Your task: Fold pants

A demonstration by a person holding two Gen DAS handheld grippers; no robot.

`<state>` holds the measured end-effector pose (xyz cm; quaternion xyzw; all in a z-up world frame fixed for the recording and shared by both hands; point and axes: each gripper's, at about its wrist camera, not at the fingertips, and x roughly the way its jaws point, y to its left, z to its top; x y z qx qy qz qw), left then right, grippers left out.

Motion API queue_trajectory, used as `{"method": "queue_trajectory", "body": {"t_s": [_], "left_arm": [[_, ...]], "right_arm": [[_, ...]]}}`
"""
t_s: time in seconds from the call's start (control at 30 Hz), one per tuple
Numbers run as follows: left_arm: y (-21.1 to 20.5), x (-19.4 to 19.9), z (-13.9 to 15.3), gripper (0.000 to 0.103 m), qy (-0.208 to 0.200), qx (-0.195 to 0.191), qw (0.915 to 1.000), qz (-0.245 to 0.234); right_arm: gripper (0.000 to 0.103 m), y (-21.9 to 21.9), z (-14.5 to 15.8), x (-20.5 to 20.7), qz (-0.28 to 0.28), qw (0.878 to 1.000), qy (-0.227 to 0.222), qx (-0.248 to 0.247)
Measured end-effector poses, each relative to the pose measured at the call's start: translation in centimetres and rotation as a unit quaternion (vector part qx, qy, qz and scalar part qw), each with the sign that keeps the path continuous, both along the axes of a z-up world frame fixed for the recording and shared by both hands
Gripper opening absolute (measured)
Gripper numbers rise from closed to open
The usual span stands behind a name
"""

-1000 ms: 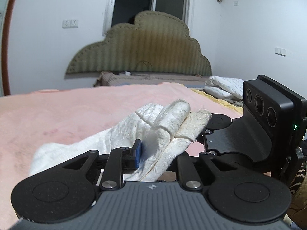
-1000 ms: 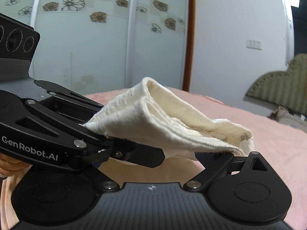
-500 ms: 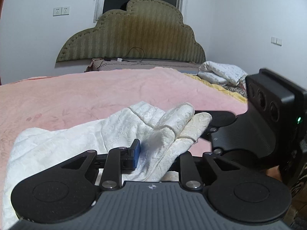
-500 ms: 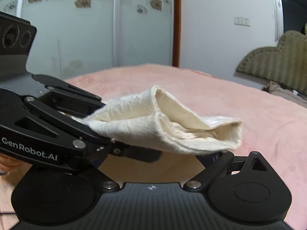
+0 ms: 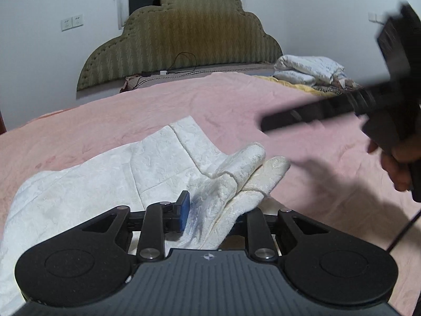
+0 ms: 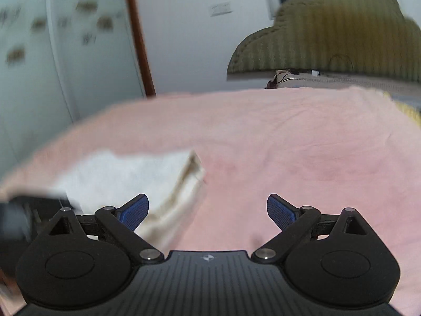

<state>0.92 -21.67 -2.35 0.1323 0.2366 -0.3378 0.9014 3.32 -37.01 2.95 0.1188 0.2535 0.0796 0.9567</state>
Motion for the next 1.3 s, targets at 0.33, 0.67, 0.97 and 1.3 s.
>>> {"method": "queue_trajectory", "body": {"t_s": [0.33,0.67,0.97,1.3], "left_arm": [[2.6,-2.5,0.8,0.054,-0.022,0.041,0.9979,-0.046],[10.9,-0.9,1.9,0.074,-0.008,0.005,0.9985,0.054],[11.5,-1.8,1.6,0.073,-0.021,0.032,0.9992,0.015],[6.3,-3.8,2.4,0.073,-0.094,0.047,0.9925,-0.064]], "right_arm": [[0.101,5.0,-3.1,3.6,0.034,0.994,0.055,-0.091],[0.101,5.3,-1.8,2.0,0.024,0.996,0.019,-0.078],[0.101,5.2,-1.5,0.0,0.0,0.999,-0.002,-0.048],[0.101,-1.0,-1.9,-3.1,0.071,0.943,-0.005,0.325]]}}
